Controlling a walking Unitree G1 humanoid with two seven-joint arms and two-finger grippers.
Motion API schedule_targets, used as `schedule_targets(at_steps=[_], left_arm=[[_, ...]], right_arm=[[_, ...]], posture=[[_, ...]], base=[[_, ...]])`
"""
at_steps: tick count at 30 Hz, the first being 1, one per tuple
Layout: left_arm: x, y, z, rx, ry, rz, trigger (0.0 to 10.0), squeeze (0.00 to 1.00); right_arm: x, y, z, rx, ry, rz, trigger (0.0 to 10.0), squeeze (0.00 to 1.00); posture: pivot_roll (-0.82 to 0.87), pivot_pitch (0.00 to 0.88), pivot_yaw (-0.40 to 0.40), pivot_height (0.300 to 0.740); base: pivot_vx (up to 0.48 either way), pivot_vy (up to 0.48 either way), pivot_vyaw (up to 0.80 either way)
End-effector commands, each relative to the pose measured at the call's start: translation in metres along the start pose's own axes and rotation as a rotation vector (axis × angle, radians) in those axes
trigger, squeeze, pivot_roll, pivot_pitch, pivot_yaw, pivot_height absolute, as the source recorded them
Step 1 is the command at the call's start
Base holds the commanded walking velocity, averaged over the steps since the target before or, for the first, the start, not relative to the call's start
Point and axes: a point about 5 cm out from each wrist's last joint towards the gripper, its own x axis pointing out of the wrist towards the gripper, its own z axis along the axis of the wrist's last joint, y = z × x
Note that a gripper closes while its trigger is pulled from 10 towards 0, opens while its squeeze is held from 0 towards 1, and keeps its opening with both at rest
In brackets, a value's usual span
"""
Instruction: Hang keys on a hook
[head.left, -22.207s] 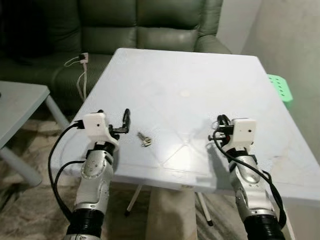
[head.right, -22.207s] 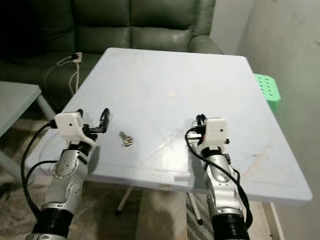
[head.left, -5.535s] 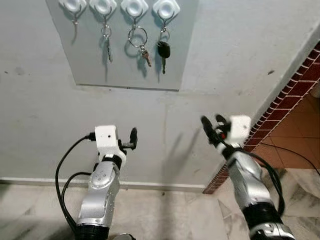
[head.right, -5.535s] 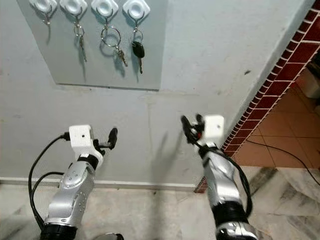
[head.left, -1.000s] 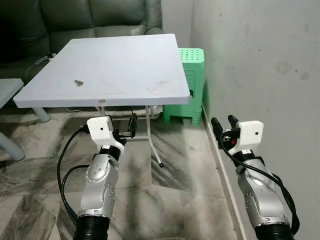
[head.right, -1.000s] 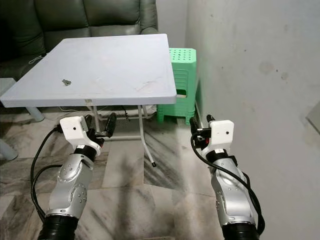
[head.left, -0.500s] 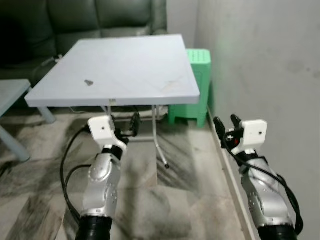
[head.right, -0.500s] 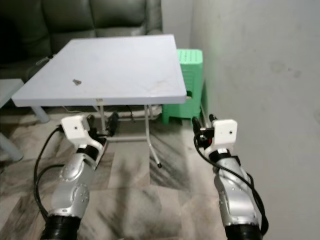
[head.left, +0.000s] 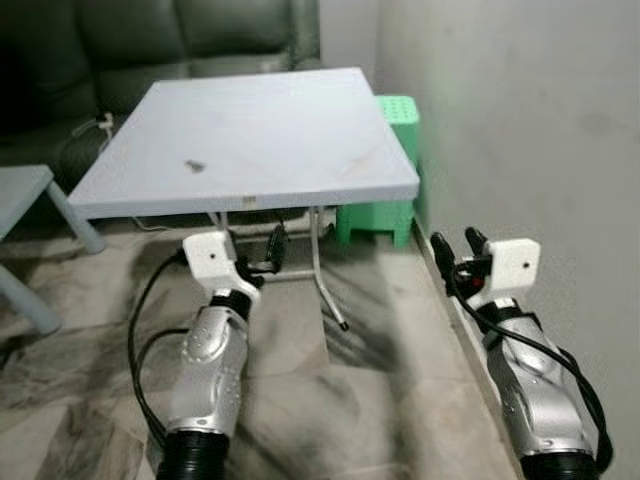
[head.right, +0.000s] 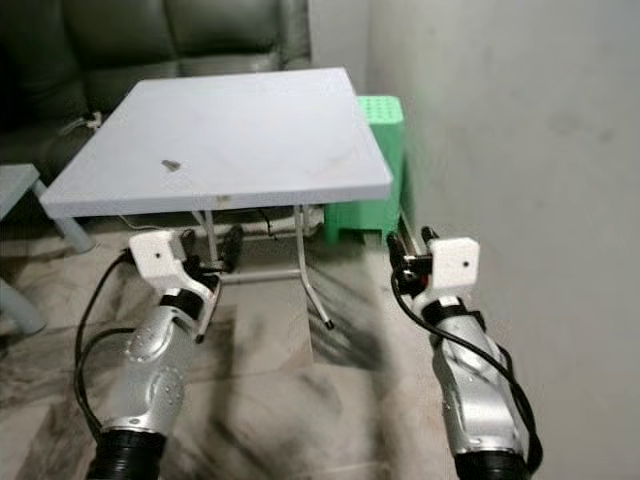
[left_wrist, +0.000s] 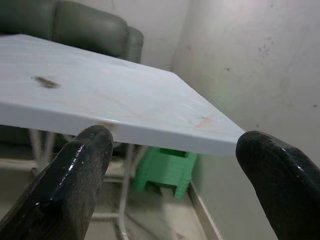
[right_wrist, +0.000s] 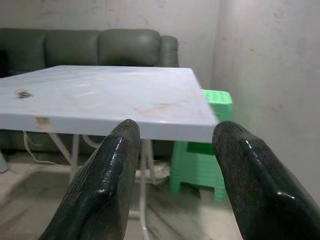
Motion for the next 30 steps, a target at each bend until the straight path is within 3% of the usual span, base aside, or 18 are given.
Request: schedule_targets(at_steps=[1, 6, 18, 30], left_arm=[[-0.0004, 0.0088, 0.0057, 0.013, -0.015, 0.025, 10.0, 0.00], [-0.0008, 0.0092, 0.0057, 0.013, -0.015, 0.026, 10.0, 0.00], [-0.0012, 0.0101, 0.0068, 0.018, -0.016, 0.025, 10.0, 0.00], [-0.0020, 0.0113, 0.0069, 0.015, -0.012, 0.030, 10.0, 0.00]], right_arm=[[0.0042, 0.0099, 0.0041, 0.022, -0.017, 0.029, 10.0, 0.00], [0.0033, 0.0112, 0.0040, 0.026, -0.016, 0.033, 10.0, 0.00], [0.0031, 0.0121, 0.0041, 0.036, -0.015, 0.034, 10.0, 0.00], [0.0025, 0.0131, 0.0040, 0.042, -0.012, 0.032, 10.0, 0.00]], posture=[[-0.02, 0.000, -0.016, 0.740], [-0.02, 0.000, -0.017, 0.740], [-0.01, 0.000, -0.017, 0.740], [-0.01, 0.000, -0.016, 0.740]], base=[[0.000, 0.461, 0.00], [0.000, 0.434, 0.00], [0.000, -0.076, 0.00], [0.000, 0.203, 0.00]])
